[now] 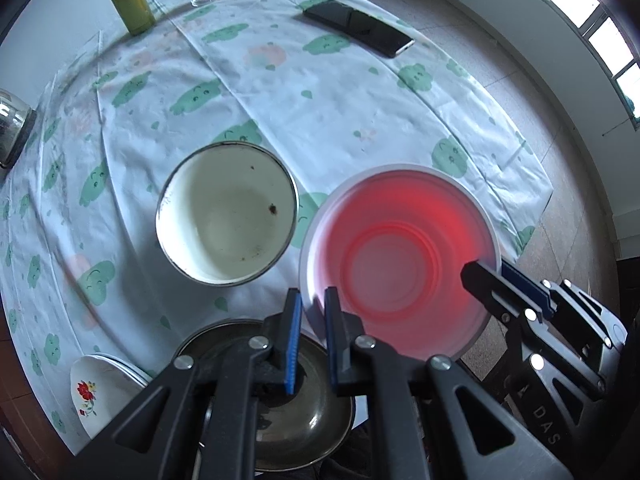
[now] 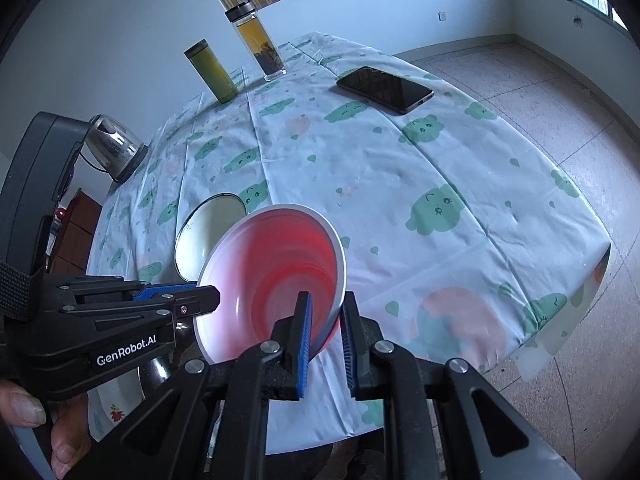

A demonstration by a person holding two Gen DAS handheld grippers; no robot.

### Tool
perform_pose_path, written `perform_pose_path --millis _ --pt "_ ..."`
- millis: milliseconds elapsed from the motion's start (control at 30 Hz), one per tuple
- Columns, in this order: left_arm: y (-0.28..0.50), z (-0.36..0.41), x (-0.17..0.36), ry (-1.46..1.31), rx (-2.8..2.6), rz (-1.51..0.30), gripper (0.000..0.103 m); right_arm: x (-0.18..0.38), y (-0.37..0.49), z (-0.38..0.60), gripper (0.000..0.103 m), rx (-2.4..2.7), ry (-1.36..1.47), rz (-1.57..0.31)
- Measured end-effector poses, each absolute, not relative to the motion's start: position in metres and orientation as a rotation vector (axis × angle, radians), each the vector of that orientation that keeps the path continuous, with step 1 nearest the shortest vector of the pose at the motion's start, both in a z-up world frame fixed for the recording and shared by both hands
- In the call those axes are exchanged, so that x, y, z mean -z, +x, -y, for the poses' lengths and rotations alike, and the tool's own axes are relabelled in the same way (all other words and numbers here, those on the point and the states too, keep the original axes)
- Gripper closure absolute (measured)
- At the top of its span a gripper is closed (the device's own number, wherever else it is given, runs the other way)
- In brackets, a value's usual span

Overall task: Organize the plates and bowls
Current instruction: 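Lift the pink plastic bowl and carry it over the steel bowl with both grippers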

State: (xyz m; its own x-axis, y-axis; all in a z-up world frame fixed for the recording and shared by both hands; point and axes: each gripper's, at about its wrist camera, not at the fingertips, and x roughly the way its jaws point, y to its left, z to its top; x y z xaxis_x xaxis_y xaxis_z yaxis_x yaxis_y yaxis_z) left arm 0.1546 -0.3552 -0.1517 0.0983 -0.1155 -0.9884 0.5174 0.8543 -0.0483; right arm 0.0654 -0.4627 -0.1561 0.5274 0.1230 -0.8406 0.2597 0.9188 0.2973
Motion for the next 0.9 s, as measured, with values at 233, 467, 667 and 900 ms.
perform_pose_path --millis 233,467,667,900 --pt "0.154 0.346 0.138 0.329 0.472 -1.368 0.095 0.142 0.064 0.454 0.087 0.066 0.395 -0.997" --pt "0.152 0.336 0.131 0.304 0.455 -1.352 0.095 0.134 0.064 0.446 0.087 0.052 0.378 -0.983" --pt "0.147 0.332 0.124 0.302 0.445 -1.328 0.095 0.126 0.063 0.441 0.087 0.044 0.365 -0.969" --pt "0.144 0.327 0.118 0.289 0.442 -1.320 0.095 0.122 0.060 0.436 0.087 0.038 0.356 -0.963"
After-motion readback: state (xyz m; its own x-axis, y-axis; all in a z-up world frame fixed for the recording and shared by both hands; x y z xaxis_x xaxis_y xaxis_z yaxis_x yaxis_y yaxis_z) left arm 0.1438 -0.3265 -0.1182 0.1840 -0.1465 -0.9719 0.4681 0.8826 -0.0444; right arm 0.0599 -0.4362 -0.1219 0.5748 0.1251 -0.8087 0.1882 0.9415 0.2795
